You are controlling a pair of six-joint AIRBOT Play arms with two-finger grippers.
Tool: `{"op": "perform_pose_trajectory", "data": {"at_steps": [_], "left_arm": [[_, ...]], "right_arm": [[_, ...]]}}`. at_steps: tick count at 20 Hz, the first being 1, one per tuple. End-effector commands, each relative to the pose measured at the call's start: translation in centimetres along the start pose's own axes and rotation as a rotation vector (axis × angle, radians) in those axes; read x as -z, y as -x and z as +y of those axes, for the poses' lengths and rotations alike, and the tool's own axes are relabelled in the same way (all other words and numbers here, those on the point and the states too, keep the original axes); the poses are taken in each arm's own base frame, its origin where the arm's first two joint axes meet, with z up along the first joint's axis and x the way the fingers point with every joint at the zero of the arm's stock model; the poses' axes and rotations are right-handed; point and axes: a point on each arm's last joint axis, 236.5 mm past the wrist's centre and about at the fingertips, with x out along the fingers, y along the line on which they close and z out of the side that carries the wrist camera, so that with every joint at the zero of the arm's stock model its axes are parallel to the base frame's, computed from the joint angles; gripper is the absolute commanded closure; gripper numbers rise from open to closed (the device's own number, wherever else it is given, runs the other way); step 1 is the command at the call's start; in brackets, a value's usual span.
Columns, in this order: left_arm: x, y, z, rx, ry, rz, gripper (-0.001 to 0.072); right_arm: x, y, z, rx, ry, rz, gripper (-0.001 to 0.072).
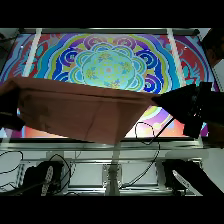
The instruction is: Fold the clothes and pants, and hang the long-sleeved shirts on hangers.
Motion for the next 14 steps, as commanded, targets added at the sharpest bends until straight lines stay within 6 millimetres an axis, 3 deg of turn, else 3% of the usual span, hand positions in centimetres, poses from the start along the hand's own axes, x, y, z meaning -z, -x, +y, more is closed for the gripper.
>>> {"op": "perform_pose_trajectory", "data": {"at_steps": [1,5,7,9,11,14], "left_arm": [[2.4,-0.5,-2.1,0.091,0.184,0.087,0.0694],[13.0,-8.1,-4.2,0.211,0.509,0.386,0.0691],[17.3,-12.8,-2.8,0.189,0.550,0.407,0.0691],[18.7,-17.3,-0.5,0.137,0.583,0.361,0.0691],[19.2,-21.2,1.5,0.091,0.613,0.302,0.0690],[20.8,-24.7,1.9,0.107,0.618,0.311,0.0691]], "right_arm": [[-0.2,-1.8,-1.6,0.045,-0.072,-0.014,0.0706],[0.9,-10.9,-9.0,0.141,-0.178,0.024,0.0705],[2.0,-16.1,-13.4,0.204,-0.217,0.055,0.0705],[2.1,-21.1,-17.7,0.258,-0.246,0.023,0.0705],[1.5,-24.3,-20.9,0.298,-0.261,-0.051,0.0705],[0.0,-26.1,-23.3,0.336,-0.257,-0.156,0.0705]]}}
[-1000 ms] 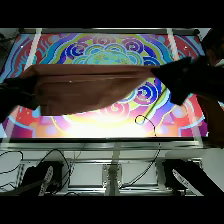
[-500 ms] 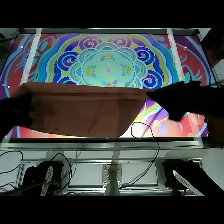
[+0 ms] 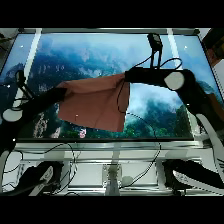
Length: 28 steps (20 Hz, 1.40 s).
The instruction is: Fold the clothes and pants, and hang the long-sleeved shirts on hangers.
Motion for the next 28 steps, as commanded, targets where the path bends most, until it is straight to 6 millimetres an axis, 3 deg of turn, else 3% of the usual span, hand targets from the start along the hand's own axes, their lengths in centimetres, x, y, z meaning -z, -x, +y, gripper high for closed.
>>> {"op": "perform_pose_trajectory", "data": {"at_steps": [1,3,6,8,9,11,13,16,18,19,20,21,22,26,27,28], "left_arm": [[-0.5,-4.4,3.2,-0.028,0.030,-0.029,0.0691],[0.4,-5.2,3.4,-0.015,-0.001,0.011,0.0690],[2.5,-4.3,2.8,0.043,-0.100,0.122,0.0691],[5.3,-1.9,2.8,0.087,-0.097,0.293,0.0693],[7.1,0.0,4.2,0.043,-0.085,0.411,0.0693],[9.7,4.0,8.3,-0.106,-0.072,0.603,0.0692],[11.6,7.1,9.9,-0.142,-0.046,0.732,0.0691],[12.3,8.2,10.1,-0.141,-0.025,0.777,0.0691],[12.1,8.1,10.3,-0.150,-0.028,0.769,0.0690],[12.1,8.1,10.3,-0.150,-0.025,0.769,0.0653],[12.1,8.1,10.3,-0.150,-0.025,0.769,0.0507],[12.2,8.2,10.3,-0.149,-0.024,0.772,0.0203],[12.2,8.2,10.2,-0.153,-0.012,0.771,-0.0013],[12.0,8.0,10.4,-0.164,-0.007,0.759,0.0004],[11.9,7.9,10.5,-0.166,-0.008,0.753,0.0004],[11.9,7.9,10.5,-0.167,-0.008,0.753,0.0005]], "right_arm": [[-2.4,-3.5,-2.1,0.039,-0.013,-0.146,0.0705],[-1.2,-3.7,-2.1,0.038,-0.014,-0.092,0.0705],[5.7,-3.2,-1.8,0.030,-0.021,0.200,0.0705],[11.3,-0.9,-1.3,0.018,-0.023,0.466,0.0705],[13.8,0.6,-0.9,0.008,-0.030,0.586,0.0705],[17.1,3.0,-0.5,-0.009,-0.043,0.761,0.0705],[18.9,4.9,0.3,-0.031,-0.047,0.871,0.0705],[20.7,5.3,2.0,-0.053,0.000,0.923,0.0705],[21.4,4.2,3.1,-0.064,0.033,0.897,0.0704],[21.4,3.8,3.3,-0.059,0.056,0.879,0.0684],[21.2,3.4,3.1,-0.046,0.077,0.859,0.0561],[21.1,3.2,2.8,-0.033,0.091,0.851,0.0383],[21.0,3.1,2.2,-0.011,0.111,0.845,0.0312],[20.0,2.9,-1.7,0.125,0.231,0.823,0.0310],[19.2,2.5,-3.1,0.168,0.270,0.790,0.0380],[18.2,2.1,-4.2,0.185,0.311,0.756,0.0654]]}}
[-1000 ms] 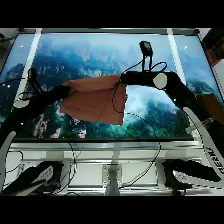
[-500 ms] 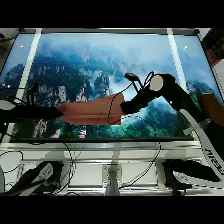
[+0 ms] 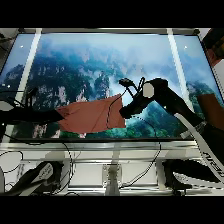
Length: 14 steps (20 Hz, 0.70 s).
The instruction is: Fold the clothes and pants, and hang the long-sleeved shirts on hangers.
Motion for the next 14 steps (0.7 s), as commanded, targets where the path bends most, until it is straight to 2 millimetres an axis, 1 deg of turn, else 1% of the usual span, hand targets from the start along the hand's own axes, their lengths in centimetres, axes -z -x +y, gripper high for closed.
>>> {"op": "perform_pose_trajectory", "data": {"at_steps": [1,3,4,5,6,8,9,10,11,12,14], "left_arm": [[-0.1,0.1,0.2,-0.008,0.005,-0.007,0.0005],[-0.1,0.1,0.2,-0.008,0.005,-0.007,0.0005],[-0.1,0.0,0.2,-0.008,0.006,-0.006,0.0005],[-0.2,0.0,0.2,-0.008,0.006,-0.007,0.0005],[-0.1,0.0,0.2,-0.007,0.006,-0.007,0.0005],[-0.2,0.0,0.2,-0.008,0.006,-0.007,0.0005],[-0.2,0.0,0.2,-0.008,0.006,-0.007,0.0006],[-0.2,0.0,0.2,-0.009,0.006,-0.009,0.0005],[-0.4,0.0,0.3,-0.014,0.005,-0.018,0.0005],[-0.7,0.1,0.5,-0.021,0.005,-0.029,0.0005],[-1.1,0.1,0.7,-0.031,0.005,-0.047,0.0005]], "right_arm": [[-2.2,0.7,-4.9,0.149,0.058,-0.087,0.0704],[-3.3,2.3,-8.7,0.157,-0.034,-0.147,0.0705],[-3.5,3.1,-10.3,0.130,-0.071,-0.170,0.0706],[-3.7,3.7,-11.3,0.055,-0.122,-0.203,0.0706],[-4.1,4.2,-11.4,-0.066,-0.174,-0.253,0.0706],[-4.7,4.9,-10.5,-0.294,-0.230,-0.351,0.0706],[-4.6,4.4,-10.4,-0.348,-0.268,-0.367,0.0692],[-4.2,3.3,-10.7,-0.353,-0.304,-0.369,0.0468],[-3.9,2.1,-10.8,-0.341,-0.327,-0.365,0.0220],[-3.9,0.9,-11.0,-0.325,-0.351,-0.368,0.0187],[-4.1,-1.2,-11.2,-0.318,-0.409,-0.352,0.0189]]}}
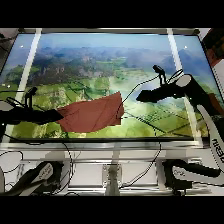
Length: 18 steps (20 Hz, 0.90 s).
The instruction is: Fold the clothes and pants, and hang the long-sleeved shirts on hangers.
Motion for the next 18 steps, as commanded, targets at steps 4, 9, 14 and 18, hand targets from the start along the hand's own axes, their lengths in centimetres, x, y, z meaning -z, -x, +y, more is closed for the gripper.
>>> {"op": "perform_pose_trajectory", "data": {"at_steps": [4,9,14,18], "left_arm": [[-0.8,0.1,0.4,-0.019,0.000,-0.032,0.0006],[-0.8,0.1,0.5,-0.019,0.000,-0.033,0.0006],[-1.0,0.1,0.6,-0.025,0.000,-0.042,0.0006],[-1.8,0.1,1.0,-0.044,0.001,-0.075,0.0006]], "right_arm": [[0.5,-6.4,0.1,-0.134,-0.238,0.015,0.0145],[2.4,-10.7,2.9,-0.179,-0.166,0.107,0.0089],[2.1,-13.3,4.3,-0.186,-0.188,0.156,0.0099],[2.1,-14.6,6.0,-0.207,-0.173,0.190,0.0103]]}}
